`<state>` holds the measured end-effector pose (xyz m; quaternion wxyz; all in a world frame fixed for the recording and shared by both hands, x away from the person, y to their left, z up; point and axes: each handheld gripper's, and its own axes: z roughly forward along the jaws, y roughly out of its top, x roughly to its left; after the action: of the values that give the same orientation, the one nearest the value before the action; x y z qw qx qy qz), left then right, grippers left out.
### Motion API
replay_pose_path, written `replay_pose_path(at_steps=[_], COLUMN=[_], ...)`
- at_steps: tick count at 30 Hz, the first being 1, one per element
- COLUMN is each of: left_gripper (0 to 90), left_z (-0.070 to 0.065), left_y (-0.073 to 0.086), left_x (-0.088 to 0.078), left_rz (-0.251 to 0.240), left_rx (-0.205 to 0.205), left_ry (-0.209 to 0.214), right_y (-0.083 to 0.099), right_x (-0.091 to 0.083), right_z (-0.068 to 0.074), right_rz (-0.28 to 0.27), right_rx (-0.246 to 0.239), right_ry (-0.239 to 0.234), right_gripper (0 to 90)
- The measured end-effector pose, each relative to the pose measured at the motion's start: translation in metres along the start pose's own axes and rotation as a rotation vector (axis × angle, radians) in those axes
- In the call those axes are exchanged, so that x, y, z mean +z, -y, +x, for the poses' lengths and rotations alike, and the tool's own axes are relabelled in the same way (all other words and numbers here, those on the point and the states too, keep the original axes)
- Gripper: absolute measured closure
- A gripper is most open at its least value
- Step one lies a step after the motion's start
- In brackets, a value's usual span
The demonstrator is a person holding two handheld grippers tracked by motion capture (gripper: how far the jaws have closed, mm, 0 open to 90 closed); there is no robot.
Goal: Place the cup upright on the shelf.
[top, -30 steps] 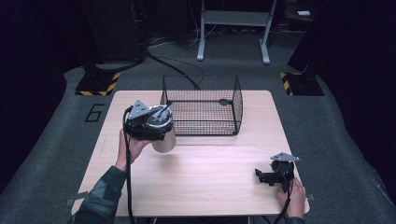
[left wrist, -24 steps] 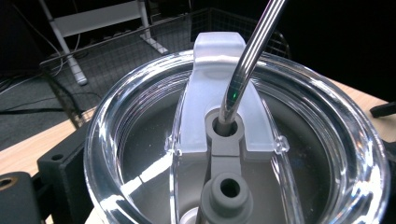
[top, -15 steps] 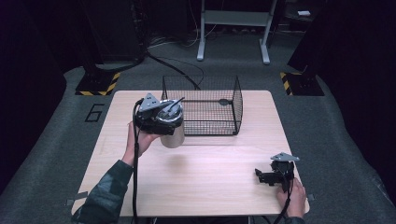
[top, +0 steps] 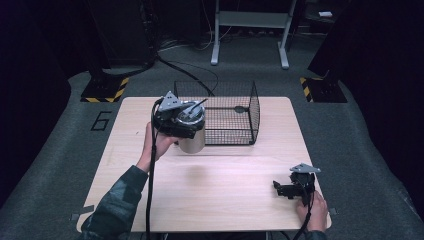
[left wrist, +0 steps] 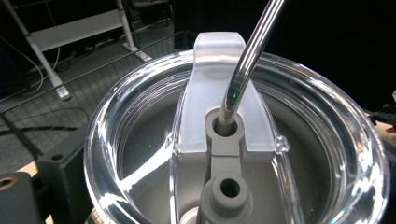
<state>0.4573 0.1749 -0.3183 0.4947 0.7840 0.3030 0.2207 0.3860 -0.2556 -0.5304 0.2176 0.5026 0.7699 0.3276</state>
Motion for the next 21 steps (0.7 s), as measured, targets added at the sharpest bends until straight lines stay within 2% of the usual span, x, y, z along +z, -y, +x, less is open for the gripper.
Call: replay_pose_path(at_steps=[8,12,13,16,21], left_gripper=[4.2,4.2,4.2,4.2,4.2], left_z=[-0.004,-0.004,-0.003,-0.002,0.000], left_y=[-0.012,-0.019,-0.020,-0.025,-0.031], left_x=[0.010,0.013,0.013,0.015,0.017], left_rz=[0.000,-0.016,-0.013,-0.015,-0.020], left_rx=[0.018,0.010,0.019,0.009,0.020], left_ry=[0.015,0.013,0.015,0.021,0.015], right_y=[0.000,0.000,0.000,0.000,0.000], right_x=[0.000,0.000,0.000,0.000,0.000], right_z=[0.000,0.000,0.000,0.000,0.000], right_rz=[0.000,0.000,0.000,0.001,0.007], right_rx=[0.000,0.000,0.000,-0.001,-0.002], right_ry=[0.000,0.000,0.000,-0.002,-0.003], right_gripper=[0.0,0.0,0.0,0.0,0.0])
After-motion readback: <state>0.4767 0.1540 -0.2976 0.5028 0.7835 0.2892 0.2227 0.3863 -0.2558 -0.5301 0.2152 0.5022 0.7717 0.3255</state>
